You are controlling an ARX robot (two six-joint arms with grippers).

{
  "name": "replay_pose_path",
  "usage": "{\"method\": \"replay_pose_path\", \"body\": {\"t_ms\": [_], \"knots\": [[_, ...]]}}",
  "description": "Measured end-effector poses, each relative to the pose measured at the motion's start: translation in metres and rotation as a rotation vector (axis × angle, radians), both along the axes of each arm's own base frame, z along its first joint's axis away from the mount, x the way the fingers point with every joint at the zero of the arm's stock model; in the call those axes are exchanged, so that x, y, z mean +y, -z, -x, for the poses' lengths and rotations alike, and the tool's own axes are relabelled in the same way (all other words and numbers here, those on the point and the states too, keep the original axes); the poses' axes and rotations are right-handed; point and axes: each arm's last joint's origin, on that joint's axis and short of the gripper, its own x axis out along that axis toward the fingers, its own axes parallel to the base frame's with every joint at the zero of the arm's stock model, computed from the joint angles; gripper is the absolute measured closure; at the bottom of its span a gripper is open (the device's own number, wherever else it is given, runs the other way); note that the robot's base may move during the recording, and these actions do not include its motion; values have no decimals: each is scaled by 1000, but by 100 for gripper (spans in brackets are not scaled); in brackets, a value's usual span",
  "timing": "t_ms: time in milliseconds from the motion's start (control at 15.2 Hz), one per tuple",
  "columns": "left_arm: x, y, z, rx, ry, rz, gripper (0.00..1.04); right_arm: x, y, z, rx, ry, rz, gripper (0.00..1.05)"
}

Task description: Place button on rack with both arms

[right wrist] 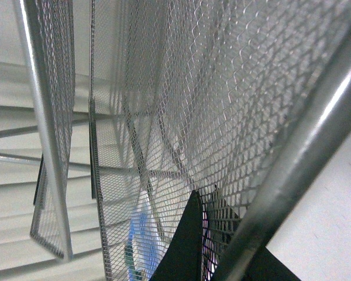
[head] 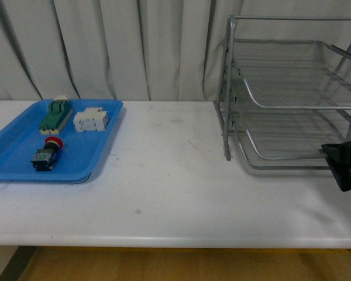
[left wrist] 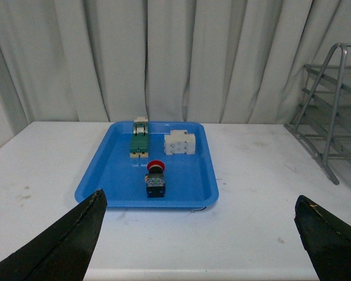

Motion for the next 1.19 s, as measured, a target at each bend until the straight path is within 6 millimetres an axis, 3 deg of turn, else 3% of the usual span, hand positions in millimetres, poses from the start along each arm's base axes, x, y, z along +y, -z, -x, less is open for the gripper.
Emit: {"method": "replay_pose_path", "body": {"t_ms": [198, 329, 395, 461, 527, 790, 922, 988, 1120, 1186], "knots": [[0, 0, 0, 0, 0, 0, 7, -8, -4, 55, 39, -14, -8, 101], [0, 0, 0, 0, 0, 0, 7, -13, -6, 77, 39, -25, 16, 101], [0, 0, 0, 0, 0, 0, 7, -15, -6, 79, 25, -53, 89, 91], [0, 0, 0, 0, 0, 0, 7, -22, -12, 88, 2, -59, 250, 68], [0, 0, 0, 0, 0, 0, 7, -26, -21, 102, 11, -105, 429, 36], [0, 0, 0, 0, 0, 0, 7, -24, -39, 144, 73, -185, 591, 5], [0, 0, 0, 0, 0, 0, 7, -18, -51, 166, 20, -187, 727, 7], [0, 0, 0, 0, 0, 0, 7, -14, -53, 170, -89, -160, 870, 16], [0, 0, 0, 0, 1, 0, 7, -10, -48, 179, -109, -188, 1083, 36], [0, 0, 0, 1, 0, 0, 7, -8, -69, 180, -249, -121, 1200, 49]]}}
